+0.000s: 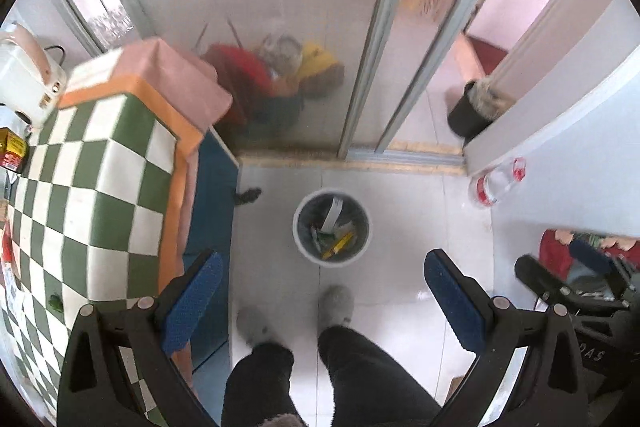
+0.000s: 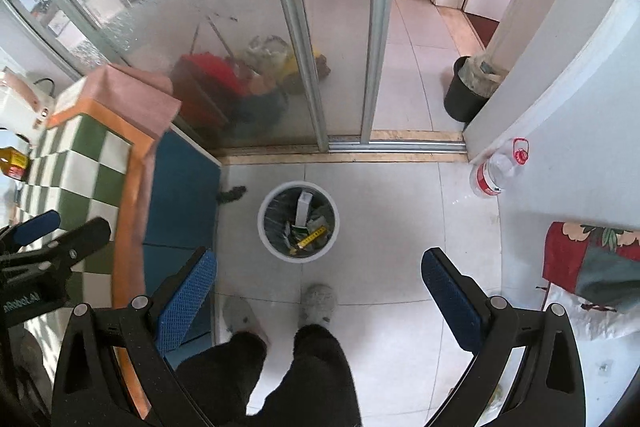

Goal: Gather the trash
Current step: 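Swing both tools back toward the counter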

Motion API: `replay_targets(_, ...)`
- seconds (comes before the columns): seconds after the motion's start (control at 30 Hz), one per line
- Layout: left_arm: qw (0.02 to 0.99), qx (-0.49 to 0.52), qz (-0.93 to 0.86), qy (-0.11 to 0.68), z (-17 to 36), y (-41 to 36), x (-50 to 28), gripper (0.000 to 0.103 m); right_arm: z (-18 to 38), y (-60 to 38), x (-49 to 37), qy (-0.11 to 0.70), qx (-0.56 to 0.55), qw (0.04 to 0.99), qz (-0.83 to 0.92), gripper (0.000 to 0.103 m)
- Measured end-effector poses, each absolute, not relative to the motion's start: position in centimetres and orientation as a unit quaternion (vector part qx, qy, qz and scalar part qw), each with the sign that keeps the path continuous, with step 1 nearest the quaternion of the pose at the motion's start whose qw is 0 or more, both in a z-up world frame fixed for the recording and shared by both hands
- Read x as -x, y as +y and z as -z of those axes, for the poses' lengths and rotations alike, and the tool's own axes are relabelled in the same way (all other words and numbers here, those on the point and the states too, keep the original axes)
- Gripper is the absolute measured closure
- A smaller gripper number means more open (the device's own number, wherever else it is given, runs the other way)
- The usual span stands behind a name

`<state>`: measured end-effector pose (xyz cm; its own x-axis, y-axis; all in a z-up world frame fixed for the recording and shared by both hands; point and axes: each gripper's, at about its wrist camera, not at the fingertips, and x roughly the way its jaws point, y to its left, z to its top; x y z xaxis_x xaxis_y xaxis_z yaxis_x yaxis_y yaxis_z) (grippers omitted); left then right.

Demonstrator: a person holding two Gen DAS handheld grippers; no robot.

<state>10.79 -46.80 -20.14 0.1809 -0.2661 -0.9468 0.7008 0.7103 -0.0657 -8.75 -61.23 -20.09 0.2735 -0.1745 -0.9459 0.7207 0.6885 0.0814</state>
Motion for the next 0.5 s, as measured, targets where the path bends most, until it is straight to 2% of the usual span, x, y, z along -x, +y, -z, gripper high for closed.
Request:
replay_targets(0.27, 0.809, -0.168, 0.278, 0.490, 14.9, -41.3, -14.7, 0.000, 15.6, -57.9, 6.4, 0.500, -0.278, 0.771, 0.281, 0.000)
replay_targets(0.5, 0.849, -0.111, 0.144, 0.496, 15.0, -26.9, -23.0, 0.000, 14.1, -48.5, -4.7, 0.516, -0.249, 0.800, 0.180, 0.000)
